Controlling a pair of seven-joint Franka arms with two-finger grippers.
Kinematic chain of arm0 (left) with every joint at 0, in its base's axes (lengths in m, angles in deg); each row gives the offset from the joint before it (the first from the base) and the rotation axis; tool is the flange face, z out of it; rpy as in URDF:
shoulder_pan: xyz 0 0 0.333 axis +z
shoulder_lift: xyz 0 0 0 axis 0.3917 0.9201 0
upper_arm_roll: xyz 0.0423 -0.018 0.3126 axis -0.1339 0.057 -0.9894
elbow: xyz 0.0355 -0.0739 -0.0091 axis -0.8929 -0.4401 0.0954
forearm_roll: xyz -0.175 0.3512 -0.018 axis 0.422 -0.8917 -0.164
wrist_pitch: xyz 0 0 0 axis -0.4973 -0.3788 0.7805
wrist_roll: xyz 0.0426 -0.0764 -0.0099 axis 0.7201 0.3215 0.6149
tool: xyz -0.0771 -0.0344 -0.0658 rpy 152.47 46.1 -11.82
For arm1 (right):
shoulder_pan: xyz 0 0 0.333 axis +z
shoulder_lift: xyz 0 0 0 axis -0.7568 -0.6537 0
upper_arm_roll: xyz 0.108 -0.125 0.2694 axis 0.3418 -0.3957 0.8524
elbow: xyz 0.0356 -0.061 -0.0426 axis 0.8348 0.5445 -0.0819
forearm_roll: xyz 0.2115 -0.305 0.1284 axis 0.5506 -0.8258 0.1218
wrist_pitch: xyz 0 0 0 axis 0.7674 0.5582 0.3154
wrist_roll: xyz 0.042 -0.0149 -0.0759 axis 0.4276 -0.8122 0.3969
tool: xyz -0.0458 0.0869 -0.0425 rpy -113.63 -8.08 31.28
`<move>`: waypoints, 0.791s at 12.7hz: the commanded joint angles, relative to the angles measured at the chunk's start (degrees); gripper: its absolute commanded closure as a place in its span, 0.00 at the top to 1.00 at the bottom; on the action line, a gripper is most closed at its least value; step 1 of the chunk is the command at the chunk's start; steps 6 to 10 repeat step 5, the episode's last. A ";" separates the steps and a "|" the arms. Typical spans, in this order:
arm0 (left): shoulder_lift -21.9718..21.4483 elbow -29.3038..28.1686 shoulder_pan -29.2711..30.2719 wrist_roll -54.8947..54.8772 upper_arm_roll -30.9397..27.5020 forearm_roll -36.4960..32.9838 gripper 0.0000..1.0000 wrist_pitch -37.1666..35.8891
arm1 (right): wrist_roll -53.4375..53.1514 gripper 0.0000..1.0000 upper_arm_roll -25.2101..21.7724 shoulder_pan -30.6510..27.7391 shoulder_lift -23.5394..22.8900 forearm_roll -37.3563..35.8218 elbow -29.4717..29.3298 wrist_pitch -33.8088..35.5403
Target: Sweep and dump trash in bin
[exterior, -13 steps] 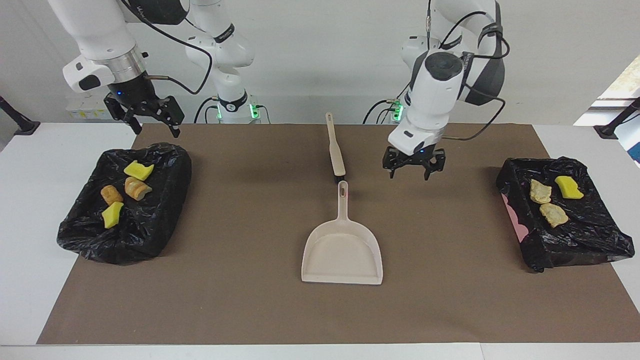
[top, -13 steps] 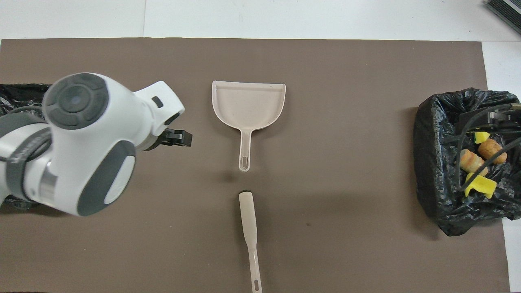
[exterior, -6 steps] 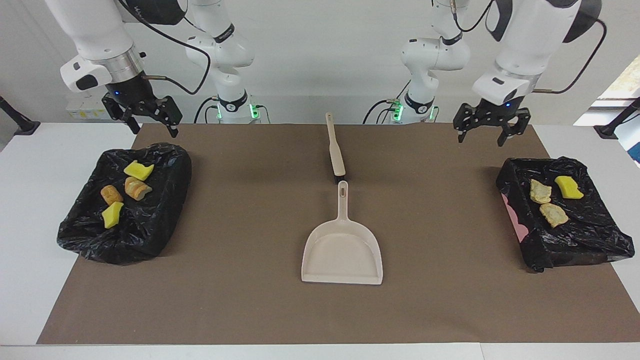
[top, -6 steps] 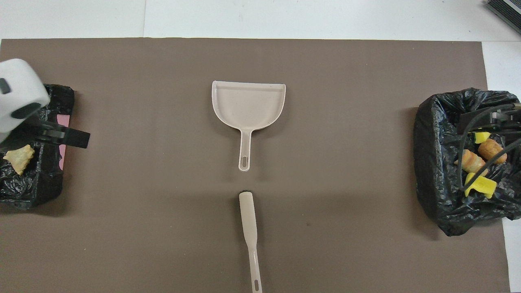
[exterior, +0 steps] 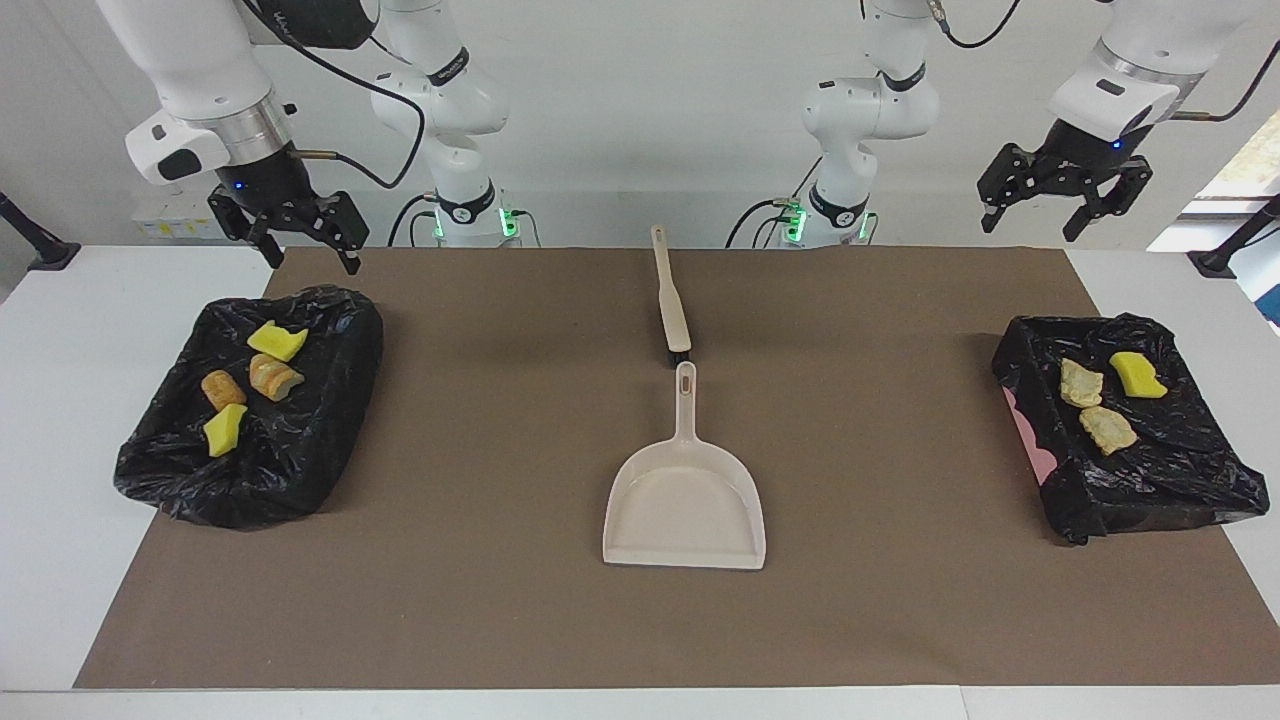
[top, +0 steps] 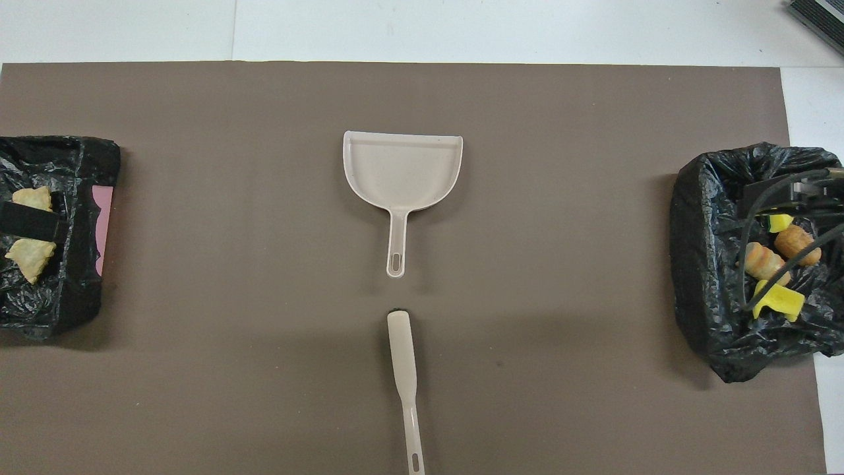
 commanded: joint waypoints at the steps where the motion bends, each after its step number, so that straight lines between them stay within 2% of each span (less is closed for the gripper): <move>1: -0.97 -0.80 0.80 0.11 -0.08 0.68 1.00 -2.00 | -0.74 1.00 0.36 -0.44 1.41 1.01 1.55 -0.21; 10: -1.43 -1.53 0.27 0.55 -0.08 0.41 1.00 -1.99 | -0.74 1.00 0.36 -0.44 1.41 0.75 1.55 -0.21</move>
